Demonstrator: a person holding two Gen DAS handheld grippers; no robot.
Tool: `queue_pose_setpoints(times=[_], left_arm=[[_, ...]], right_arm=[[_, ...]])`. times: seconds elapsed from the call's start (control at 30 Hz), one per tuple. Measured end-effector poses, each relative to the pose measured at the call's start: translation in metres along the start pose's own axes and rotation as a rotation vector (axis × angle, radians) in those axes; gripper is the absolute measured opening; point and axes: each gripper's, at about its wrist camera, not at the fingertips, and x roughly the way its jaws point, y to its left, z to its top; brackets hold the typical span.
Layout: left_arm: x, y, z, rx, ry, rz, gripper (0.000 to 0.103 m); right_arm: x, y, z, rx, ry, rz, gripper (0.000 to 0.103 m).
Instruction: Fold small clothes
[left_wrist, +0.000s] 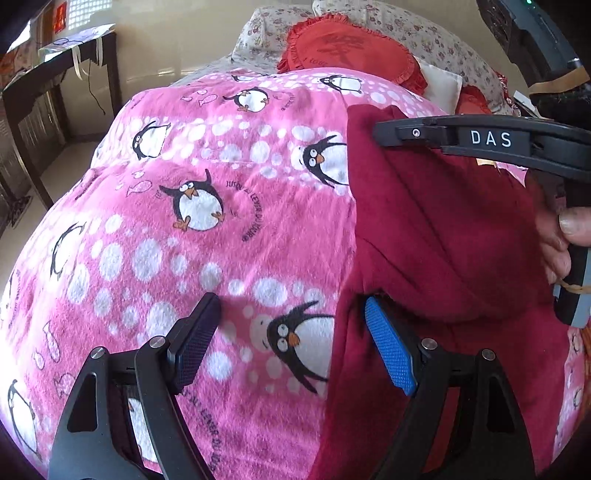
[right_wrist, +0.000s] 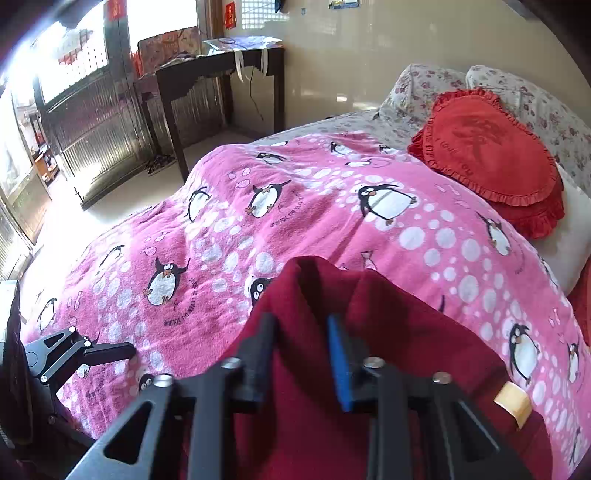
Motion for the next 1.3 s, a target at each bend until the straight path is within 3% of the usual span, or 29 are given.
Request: queue_pose_setpoints(times=[0.2, 0.37, 0.4, 0.43, 0.47, 0.5, 0.6, 0.73, 0.8, 0.87, 0.93, 0.97, 1.03, 1.13, 1.23, 1.3], left_arm=[[-0.009, 0.023, 0.001, -0.037, -0.03, 0.011, 0.081], [-0.026, 0.038, 0.001, -0.069, -0.061, 0.029, 0.081], [-0.031, 0.04, 0.002, -0.078, -0.074, 0.021, 0.081], [-0.034, 0.04, 0.003, -0.082, -0.085, 0.014, 0.081], [-0.037, 0.038, 0.006, -0.08, -0.094, 0.006, 0.081], [-0.04, 0.033, 0.008, -0.071, -0.106, -0.007, 0.081], [-0.046, 0.012, 0.015, -0.031, -0.129, -0.038, 0.081], [-0.035, -0.021, 0.027, 0.018, -0.116, -0.074, 0.081], [-0.025, -0.037, 0.031, 0.052, -0.105, -0.079, 0.081], [-0.01, -0.049, 0.032, 0.076, -0.076, -0.067, 0.081], [0.016, -0.054, 0.032, 0.085, 0.01, -0.041, 0.081], [0.029, -0.053, 0.031, 0.079, 0.054, -0.027, 0.081], [0.033, -0.055, 0.028, 0.088, 0.047, -0.013, 0.081], [0.026, -0.058, 0.027, 0.106, 0.052, 0.005, 0.081], [0.015, -0.054, 0.024, 0.089, 0.04, 0.006, 0.081], [0.007, -0.052, 0.02, 0.086, 0.024, 0.009, 0.081]], right_arm=[[0.003, 0.016, 0.033, 0.05, -0.099, 0.096, 0.004], [0.026, 0.019, 0.04, 0.119, -0.104, 0.072, 0.005], [0.023, 0.017, 0.036, 0.13, -0.098, 0.065, 0.011], [0.012, 0.014, 0.029, 0.136, -0.101, 0.059, 0.027], [0.0, 0.013, 0.023, 0.138, -0.113, 0.05, 0.036], [-0.018, 0.011, 0.012, 0.143, -0.136, 0.036, 0.043], [-0.069, -0.002, -0.03, 0.177, -0.169, -0.065, 0.043], [-0.119, -0.034, -0.102, 0.253, -0.149, -0.317, 0.043], [-0.139, -0.057, -0.134, 0.328, -0.144, -0.404, 0.043], [-0.153, -0.084, -0.165, 0.426, -0.115, -0.459, 0.043], [-0.155, -0.111, -0.195, 0.513, -0.048, -0.537, 0.043], [-0.151, -0.122, -0.206, 0.544, -0.009, -0.55, 0.043], [-0.144, -0.139, -0.228, 0.619, 0.052, -0.518, 0.043], [-0.168, -0.147, -0.246, 0.706, -0.042, -0.44, 0.043], [-0.195, -0.168, -0.259, 0.765, -0.092, -0.508, 0.044], [-0.215, -0.195, -0.274, 0.868, -0.115, -0.549, 0.047]])
